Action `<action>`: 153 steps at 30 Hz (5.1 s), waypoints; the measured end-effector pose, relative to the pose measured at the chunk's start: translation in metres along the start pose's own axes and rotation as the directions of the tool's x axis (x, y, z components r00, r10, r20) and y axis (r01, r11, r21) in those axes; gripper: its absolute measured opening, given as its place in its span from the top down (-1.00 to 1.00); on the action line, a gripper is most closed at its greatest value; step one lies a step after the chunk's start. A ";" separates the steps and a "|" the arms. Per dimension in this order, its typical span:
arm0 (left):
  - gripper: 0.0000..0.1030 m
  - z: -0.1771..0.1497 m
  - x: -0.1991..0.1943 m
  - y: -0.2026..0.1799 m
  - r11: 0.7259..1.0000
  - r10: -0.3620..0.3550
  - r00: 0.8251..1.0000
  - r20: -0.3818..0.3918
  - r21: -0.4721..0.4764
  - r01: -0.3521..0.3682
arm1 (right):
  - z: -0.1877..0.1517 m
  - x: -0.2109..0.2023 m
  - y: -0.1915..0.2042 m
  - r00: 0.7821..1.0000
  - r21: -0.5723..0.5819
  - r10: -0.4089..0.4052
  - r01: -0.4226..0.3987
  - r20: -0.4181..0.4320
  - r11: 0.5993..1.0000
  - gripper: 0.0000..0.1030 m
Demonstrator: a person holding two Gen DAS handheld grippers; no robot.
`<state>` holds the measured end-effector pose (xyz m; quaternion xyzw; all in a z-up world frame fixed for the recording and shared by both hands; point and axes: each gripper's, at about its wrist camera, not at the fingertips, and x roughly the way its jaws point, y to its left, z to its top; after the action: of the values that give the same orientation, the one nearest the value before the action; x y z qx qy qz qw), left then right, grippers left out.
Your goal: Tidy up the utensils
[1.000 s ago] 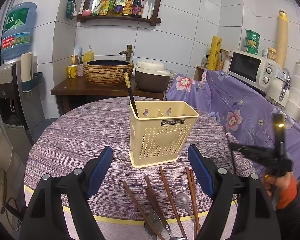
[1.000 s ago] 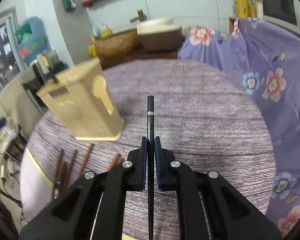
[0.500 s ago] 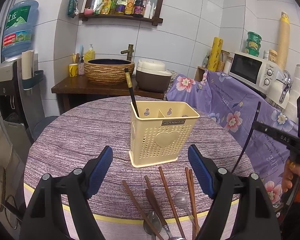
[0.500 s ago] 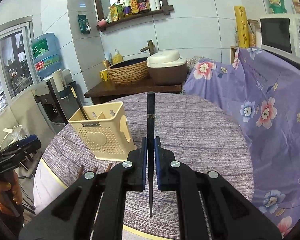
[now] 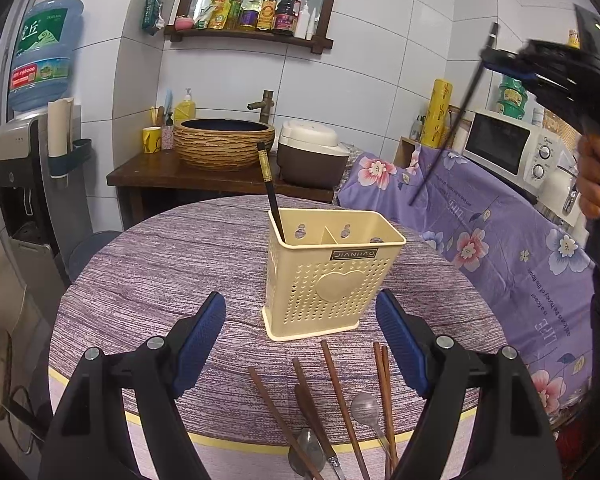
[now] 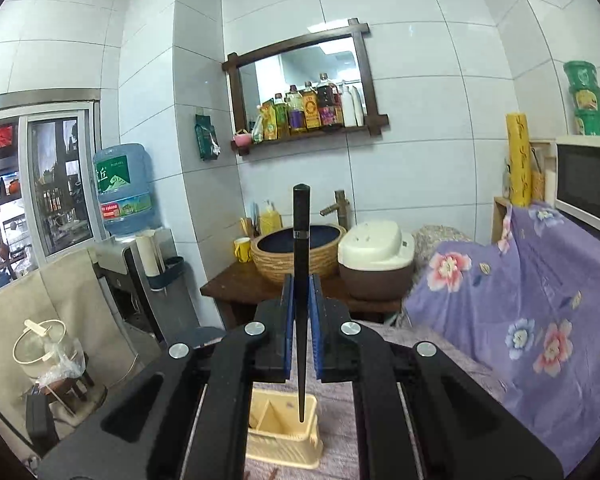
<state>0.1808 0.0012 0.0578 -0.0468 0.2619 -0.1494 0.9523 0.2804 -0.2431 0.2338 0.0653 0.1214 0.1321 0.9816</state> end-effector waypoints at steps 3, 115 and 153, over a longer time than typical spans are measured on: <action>-0.49 -0.001 0.000 -0.001 1.000 0.001 1.000 -0.002 -0.003 -0.001 | -0.022 0.024 0.005 0.999 0.015 0.002 -0.001 -0.042 1.000 0.84; 0.84 -0.041 0.051 0.050 0.981 0.068 0.964 -0.258 -0.159 -0.112 | -0.309 0.071 0.104 0.773 -0.008 0.081 -0.111 -0.629 0.994 0.66; 0.84 -0.027 -0.004 0.050 0.985 -0.009 0.991 -0.137 -0.173 -0.015 | -0.243 -0.022 0.052 0.893 0.084 0.149 -0.125 -0.425 0.989 0.68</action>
<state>0.1766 0.0500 0.0283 -0.1187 0.3389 -0.1275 0.9246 0.1853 -0.1759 0.0129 0.0698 0.3338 0.2086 0.9166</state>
